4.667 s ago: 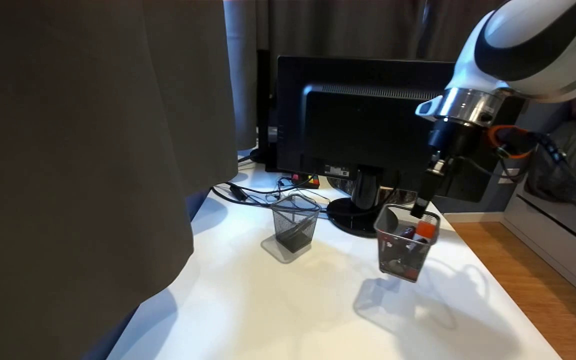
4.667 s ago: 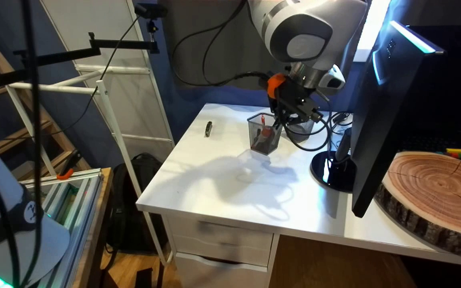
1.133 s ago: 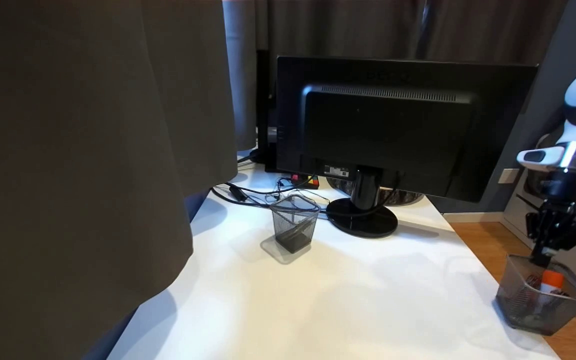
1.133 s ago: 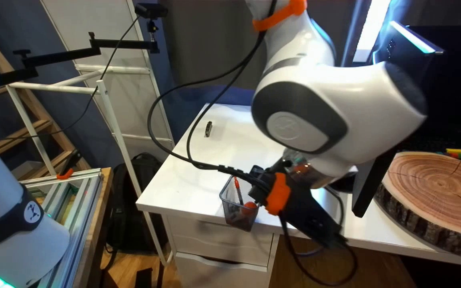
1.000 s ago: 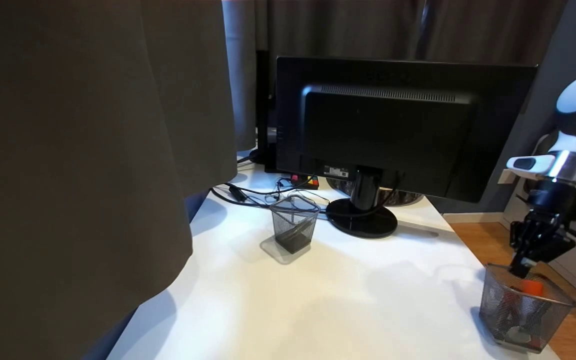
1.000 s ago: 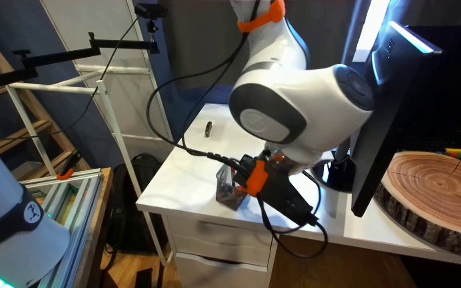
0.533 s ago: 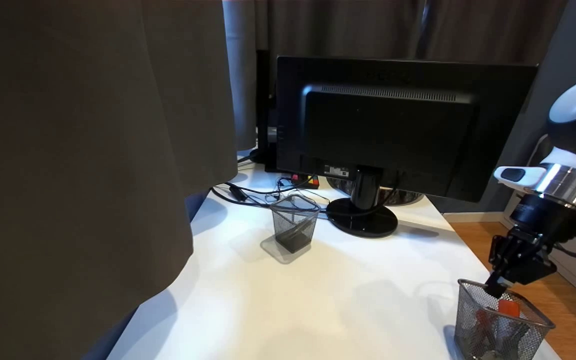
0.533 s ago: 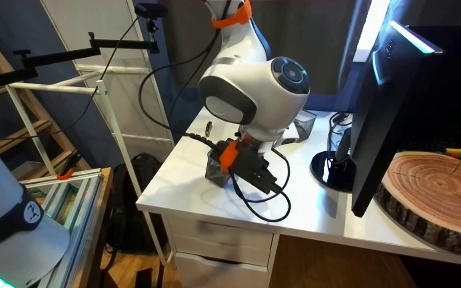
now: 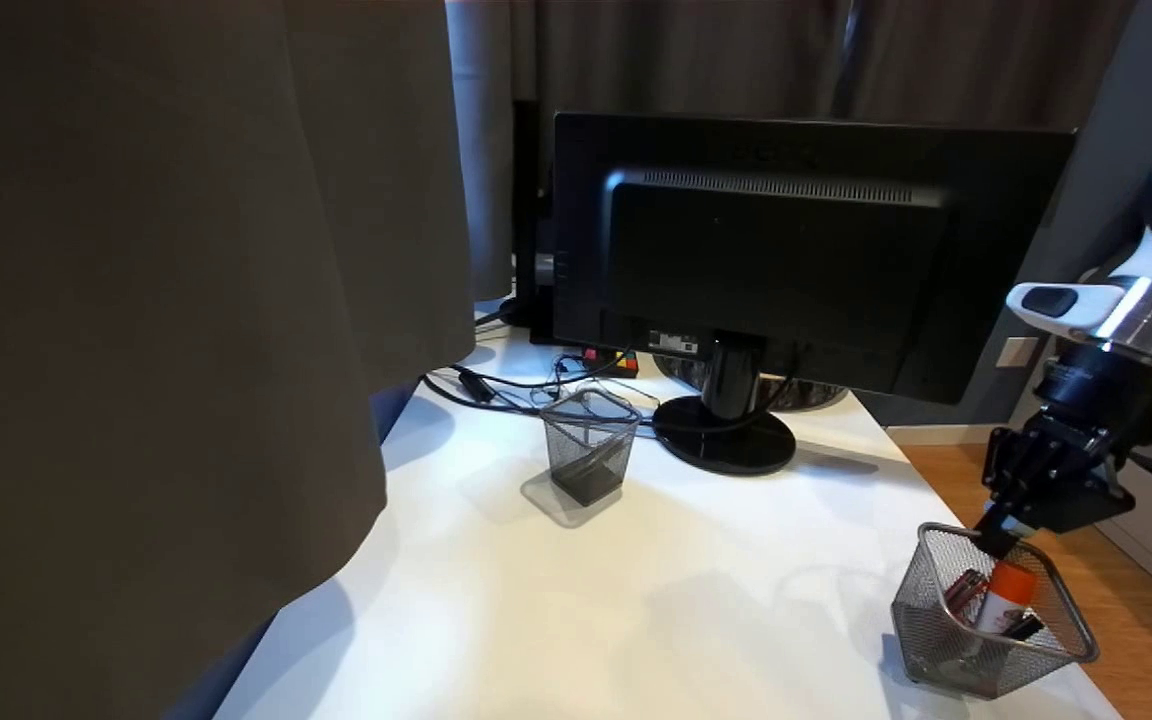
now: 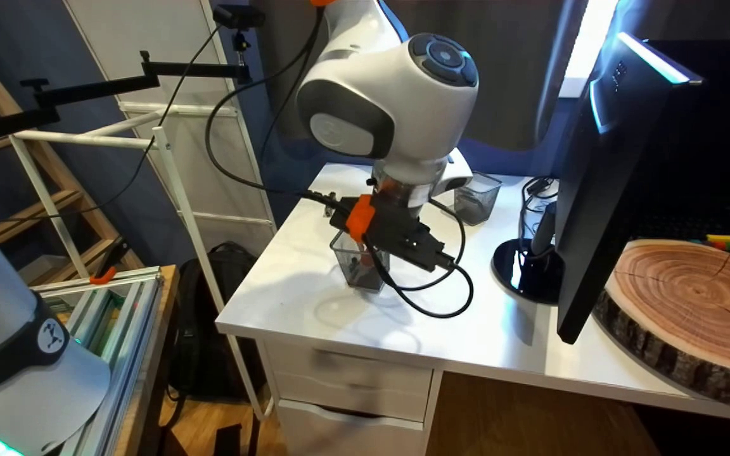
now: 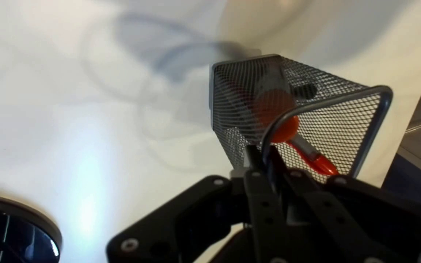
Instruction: Move one bin to the front of the desk
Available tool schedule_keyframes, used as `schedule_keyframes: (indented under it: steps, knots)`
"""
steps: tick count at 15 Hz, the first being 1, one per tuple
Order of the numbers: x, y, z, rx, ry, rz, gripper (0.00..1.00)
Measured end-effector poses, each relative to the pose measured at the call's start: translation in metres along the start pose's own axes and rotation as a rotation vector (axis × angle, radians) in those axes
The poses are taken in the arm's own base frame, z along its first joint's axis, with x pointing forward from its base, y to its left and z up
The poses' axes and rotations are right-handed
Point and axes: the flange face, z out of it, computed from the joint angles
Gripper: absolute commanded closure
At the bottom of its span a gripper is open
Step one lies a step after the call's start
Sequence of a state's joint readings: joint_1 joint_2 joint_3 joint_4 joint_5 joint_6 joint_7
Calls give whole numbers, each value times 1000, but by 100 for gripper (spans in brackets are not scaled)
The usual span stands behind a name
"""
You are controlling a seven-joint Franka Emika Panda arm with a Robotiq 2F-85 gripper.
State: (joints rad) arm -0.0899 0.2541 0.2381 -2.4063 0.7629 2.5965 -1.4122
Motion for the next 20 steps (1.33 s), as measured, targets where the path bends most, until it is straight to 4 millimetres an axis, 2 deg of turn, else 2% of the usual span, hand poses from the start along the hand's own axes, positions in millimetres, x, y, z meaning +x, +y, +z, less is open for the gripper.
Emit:
schedule_keyframes:
  steps: [3, 8, 10, 16, 20]
  knots:
    - [-2, -6, -2, 4, -48, -3, 98]
    - [-34, 1, -7, 148, -201, -37, 98]
    - [-39, 1, -7, 192, -209, -61, 98]
    - [-38, 8, -13, 230, -195, -137, 98]
    - [-35, 24, -27, 200, -173, -145, 98]
